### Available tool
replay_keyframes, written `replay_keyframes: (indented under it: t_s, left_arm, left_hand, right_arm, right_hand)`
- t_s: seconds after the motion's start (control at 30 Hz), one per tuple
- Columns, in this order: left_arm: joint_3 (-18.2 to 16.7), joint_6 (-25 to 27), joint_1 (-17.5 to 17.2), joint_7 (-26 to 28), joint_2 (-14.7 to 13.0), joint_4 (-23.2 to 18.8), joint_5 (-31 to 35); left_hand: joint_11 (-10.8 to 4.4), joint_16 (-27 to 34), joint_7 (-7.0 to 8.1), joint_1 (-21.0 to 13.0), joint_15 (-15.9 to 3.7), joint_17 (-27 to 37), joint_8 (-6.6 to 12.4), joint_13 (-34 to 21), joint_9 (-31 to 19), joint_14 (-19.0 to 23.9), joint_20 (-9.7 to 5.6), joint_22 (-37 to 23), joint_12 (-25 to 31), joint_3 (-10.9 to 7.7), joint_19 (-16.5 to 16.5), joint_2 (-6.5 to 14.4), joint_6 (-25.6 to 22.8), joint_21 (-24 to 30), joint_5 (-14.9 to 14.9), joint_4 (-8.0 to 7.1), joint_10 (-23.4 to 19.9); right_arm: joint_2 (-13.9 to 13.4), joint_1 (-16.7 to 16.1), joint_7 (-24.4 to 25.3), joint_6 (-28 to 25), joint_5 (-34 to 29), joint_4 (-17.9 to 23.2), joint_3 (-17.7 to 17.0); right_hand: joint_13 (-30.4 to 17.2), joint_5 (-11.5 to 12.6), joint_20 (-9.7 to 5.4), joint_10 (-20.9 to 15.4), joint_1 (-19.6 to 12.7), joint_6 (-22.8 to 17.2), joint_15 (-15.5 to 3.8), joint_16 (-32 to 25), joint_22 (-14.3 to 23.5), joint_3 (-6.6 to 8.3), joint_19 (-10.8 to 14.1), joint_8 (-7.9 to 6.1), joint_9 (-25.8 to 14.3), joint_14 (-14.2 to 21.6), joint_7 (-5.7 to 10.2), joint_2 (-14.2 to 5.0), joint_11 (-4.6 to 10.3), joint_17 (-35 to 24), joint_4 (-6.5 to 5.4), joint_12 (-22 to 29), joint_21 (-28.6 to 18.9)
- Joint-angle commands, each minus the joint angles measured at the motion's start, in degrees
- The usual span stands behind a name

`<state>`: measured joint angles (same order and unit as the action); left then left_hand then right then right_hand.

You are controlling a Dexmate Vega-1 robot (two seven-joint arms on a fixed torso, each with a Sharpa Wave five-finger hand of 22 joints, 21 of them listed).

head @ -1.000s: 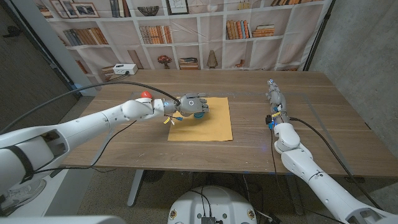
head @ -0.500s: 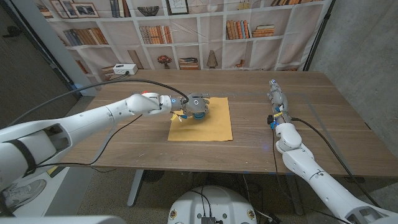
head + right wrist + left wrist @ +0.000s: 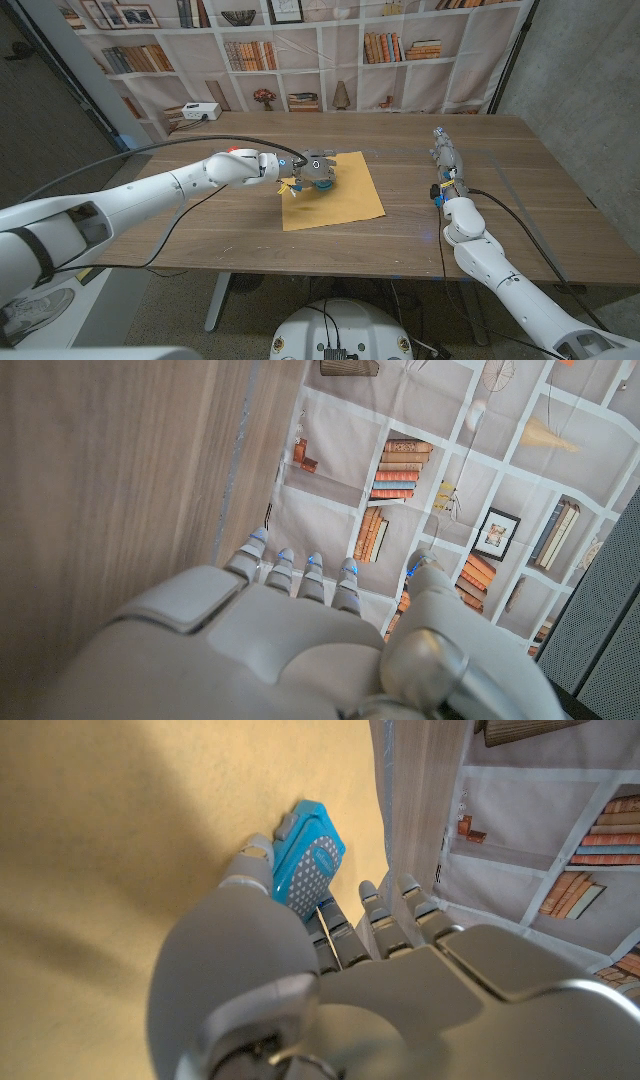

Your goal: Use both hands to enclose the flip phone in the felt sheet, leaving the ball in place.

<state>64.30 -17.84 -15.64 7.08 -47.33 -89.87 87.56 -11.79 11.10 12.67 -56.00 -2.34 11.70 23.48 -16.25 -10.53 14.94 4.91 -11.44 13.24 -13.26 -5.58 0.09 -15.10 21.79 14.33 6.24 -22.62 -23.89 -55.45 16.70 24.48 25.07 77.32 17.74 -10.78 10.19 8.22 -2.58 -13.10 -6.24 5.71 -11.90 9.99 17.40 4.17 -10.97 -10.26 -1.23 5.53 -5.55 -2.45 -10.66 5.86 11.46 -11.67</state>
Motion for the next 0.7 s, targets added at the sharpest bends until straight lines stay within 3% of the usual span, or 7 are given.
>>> replay_keyframes:
  t_s: [0.03,0.33,0.53,0.7]
  left_arm:
    - [-2.8,5.9,-3.6,2.1,-1.7,-4.9,2.3]
    - [-6.7,8.0,-7.2,0.6,-3.6,-10.1,0.0]
    - [-10.9,8.7,-10.6,-2.6,-5.6,-15.1,-4.8]
    - [-14.7,8.5,-13.9,-7.5,-7.0,-19.6,-11.0]
  left_hand:
    - [0.40,-0.4,-0.15,0.5,-7.40,0.1,-2.59,-0.1,-0.2,-1.6,0.23,-0.2,-1.0,-0.22,0.4,-0.1,3.7,-0.2,0.7,0.56,3.4]
    - [0.85,-0.6,-0.72,2.3,-5.72,0.2,-6.61,-0.1,-0.3,-4.6,0.80,-0.2,-1.7,0.05,1.7,-0.4,9.0,-0.8,1.1,0.32,8.9]
    - [0.81,-0.4,-0.52,2.9,-5.55,0.2,-6.74,-0.1,-0.3,-4.8,0.86,-0.2,-1.4,0.19,1.7,-0.5,8.4,-0.8,1.1,0.19,9.0]
    - [0.48,0.3,-0.23,3.5,-6.04,0.1,-6.06,0.0,-0.5,-3.3,0.67,-0.2,0.1,0.11,1.2,-0.4,4.8,-0.6,1.4,0.27,6.6]
  right_arm:
    - [-0.4,-0.5,0.1,-0.1,-0.2,1.4,0.1]
    - [-0.5,-1.1,-0.1,-0.1,-0.3,2.4,0.1]
    - [-0.8,-1.8,0.1,-0.1,-0.4,3.4,0.0]
    - [-1.2,-2.6,0.2,-0.2,-0.5,4.6,-0.2]
  right_hand:
    - [-0.2,0.3,0.41,-0.5,-0.2,-0.2,0.21,0.2,0.2,-0.15,0.4,0.16,-0.2,0.2,0.00,0.20,0.02,-0.2,0.11,-0.1,0.1]
    - [-0.2,0.3,0.43,-0.6,-0.1,-0.2,0.31,0.2,0.2,-0.21,0.4,0.15,-0.2,0.3,0.00,0.18,-0.06,-0.2,0.11,-0.1,0.1]
    - [-0.2,0.3,0.44,-0.6,0.0,-0.2,0.28,0.2,0.2,-0.25,0.4,0.15,-0.2,0.2,-0.04,0.16,0.06,-0.2,0.10,-0.1,0.1]
    - [-0.2,0.3,0.40,-0.6,0.0,-0.2,0.23,0.2,0.2,-0.23,0.4,0.16,-0.2,0.3,-0.07,0.06,-0.05,-0.2,0.10,-0.1,0.1]
